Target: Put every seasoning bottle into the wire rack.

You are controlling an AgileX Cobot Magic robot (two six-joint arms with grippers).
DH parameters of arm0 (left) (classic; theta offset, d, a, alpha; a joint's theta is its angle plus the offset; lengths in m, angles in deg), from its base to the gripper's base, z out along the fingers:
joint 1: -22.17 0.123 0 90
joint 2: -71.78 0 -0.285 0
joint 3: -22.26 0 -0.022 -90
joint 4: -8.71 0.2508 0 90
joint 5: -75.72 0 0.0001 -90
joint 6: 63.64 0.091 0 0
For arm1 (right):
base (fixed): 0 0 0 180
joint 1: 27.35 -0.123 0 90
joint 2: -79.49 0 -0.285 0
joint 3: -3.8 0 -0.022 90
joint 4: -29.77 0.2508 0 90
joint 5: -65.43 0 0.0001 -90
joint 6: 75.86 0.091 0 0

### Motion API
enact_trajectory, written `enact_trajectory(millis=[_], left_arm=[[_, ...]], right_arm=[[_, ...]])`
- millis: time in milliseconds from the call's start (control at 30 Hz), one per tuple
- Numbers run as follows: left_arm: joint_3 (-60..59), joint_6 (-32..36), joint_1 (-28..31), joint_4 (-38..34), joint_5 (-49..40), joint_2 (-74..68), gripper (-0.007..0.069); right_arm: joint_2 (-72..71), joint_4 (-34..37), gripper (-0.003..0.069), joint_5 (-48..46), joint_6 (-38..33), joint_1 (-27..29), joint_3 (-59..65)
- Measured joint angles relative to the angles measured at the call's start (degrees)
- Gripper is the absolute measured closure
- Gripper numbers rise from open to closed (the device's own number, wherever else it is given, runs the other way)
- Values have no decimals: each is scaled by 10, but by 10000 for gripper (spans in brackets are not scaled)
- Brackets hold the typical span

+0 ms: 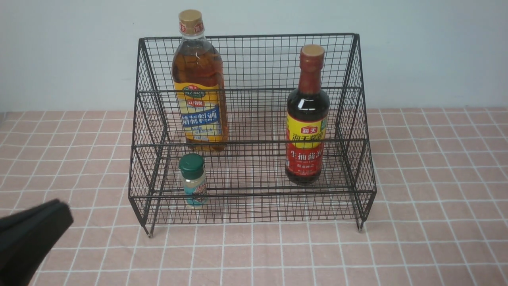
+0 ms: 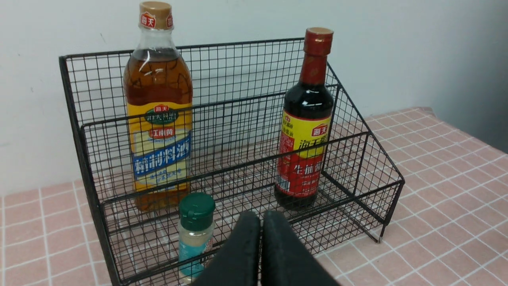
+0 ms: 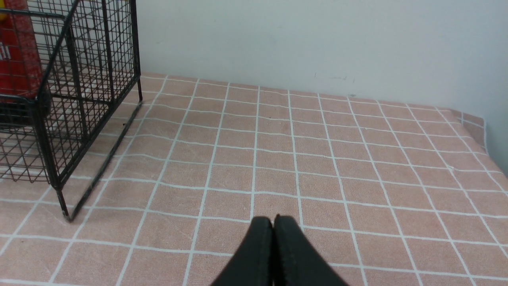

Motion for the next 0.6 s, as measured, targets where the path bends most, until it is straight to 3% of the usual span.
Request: enact_trajectory(millis=[600], left_arm=[[-8, 2, 0, 15, 4, 25, 631]], right_arm=[[0, 0, 673, 0, 0, 0, 0]])
